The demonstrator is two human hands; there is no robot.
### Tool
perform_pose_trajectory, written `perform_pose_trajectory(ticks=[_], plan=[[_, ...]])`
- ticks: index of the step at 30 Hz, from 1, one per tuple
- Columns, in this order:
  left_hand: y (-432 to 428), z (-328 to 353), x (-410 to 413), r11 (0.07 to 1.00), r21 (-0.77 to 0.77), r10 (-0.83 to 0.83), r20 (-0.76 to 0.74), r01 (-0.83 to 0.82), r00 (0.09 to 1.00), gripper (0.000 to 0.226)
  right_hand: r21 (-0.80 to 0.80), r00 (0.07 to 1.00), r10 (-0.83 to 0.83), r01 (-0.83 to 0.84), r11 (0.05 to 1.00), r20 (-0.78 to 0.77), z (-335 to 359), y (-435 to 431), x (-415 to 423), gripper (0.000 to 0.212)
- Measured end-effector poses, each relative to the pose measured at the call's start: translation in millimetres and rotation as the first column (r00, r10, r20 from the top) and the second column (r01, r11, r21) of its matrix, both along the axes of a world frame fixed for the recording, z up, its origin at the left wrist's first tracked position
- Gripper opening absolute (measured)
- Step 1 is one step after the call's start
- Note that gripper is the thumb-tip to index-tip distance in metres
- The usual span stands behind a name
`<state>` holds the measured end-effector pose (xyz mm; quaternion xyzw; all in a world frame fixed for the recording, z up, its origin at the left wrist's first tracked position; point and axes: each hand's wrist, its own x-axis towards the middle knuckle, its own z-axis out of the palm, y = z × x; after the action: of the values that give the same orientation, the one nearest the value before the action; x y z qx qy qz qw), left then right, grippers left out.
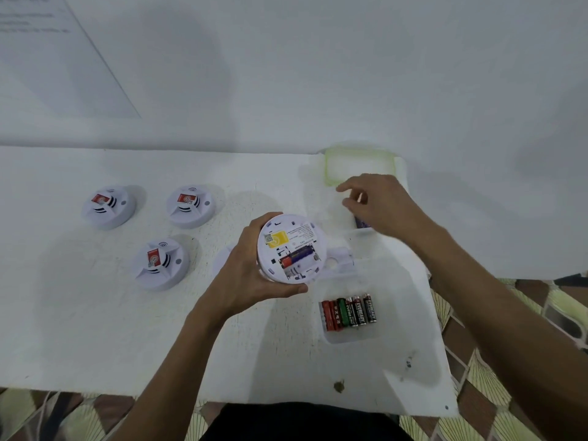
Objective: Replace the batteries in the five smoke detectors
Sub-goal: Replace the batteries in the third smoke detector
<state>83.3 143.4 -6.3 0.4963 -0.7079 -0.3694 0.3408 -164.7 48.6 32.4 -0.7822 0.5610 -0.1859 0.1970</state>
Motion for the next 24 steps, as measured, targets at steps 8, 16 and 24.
perform_pose_trajectory(ticks=[8, 16, 24], plan=[[-1.8, -4.2, 1.8, 1.0, 0.008, 0.011, 0.0, -0.011, 1.0, 0.097, 0.337, 0.86, 0.077, 0.114, 0.935, -0.505, -47.2, -51.3, -21.6, 0.043], [-5.9, -10.5, 7.9, 0.999, 0.007, 0.048, 0.031, -0.048, 0.998, 0.096, 0.27, 0.959, 0.028, 0.052, 0.961, -0.281, -52.8, -48.1, -22.0, 0.02], [-8.6, -11.1, 7.4, 0.997, 0.001, 0.081, 0.02, -0.081, 0.997, 0.097, 0.165, 0.789, -0.349, 0.309, 0.937, 0.506, -32.2, 5.6, -3.5, 0.015]])
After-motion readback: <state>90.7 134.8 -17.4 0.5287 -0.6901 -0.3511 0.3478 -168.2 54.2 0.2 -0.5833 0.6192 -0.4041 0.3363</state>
